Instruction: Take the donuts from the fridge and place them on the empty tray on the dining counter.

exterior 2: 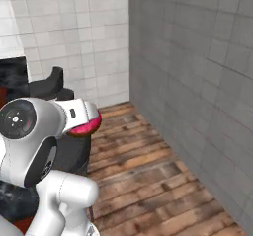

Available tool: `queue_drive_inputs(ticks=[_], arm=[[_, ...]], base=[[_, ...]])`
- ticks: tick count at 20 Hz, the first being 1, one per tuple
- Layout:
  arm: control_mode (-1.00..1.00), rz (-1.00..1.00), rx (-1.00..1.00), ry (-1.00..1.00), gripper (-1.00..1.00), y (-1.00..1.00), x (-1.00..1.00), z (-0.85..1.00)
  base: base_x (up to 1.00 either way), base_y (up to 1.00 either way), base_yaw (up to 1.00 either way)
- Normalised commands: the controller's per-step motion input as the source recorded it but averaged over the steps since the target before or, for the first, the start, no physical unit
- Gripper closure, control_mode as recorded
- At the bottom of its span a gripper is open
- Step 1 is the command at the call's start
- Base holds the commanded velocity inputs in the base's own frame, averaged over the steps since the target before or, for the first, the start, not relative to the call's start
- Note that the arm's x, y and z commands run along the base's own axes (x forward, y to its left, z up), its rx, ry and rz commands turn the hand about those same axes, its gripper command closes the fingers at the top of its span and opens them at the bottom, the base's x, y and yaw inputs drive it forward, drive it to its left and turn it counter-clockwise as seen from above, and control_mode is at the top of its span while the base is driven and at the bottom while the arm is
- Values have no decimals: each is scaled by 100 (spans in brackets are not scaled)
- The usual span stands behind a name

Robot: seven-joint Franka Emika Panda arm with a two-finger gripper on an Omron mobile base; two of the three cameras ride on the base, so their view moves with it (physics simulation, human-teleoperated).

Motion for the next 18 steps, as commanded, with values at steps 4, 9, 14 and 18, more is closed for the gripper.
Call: queue_drive_inputs(ticks=[4, 9, 14, 18], arm=[[100, 0, 0, 0, 100, 0, 0, 0], [100, 0, 0, 0, 100, 0, 0, 0], [100, 0, 0, 0, 100, 0, 0, 0], [100, 0, 0, 0, 100, 0, 0, 0]], base=[[100, -8, 68], [100, -7, 71], [77, 1, 71], [49, 29, 65]])
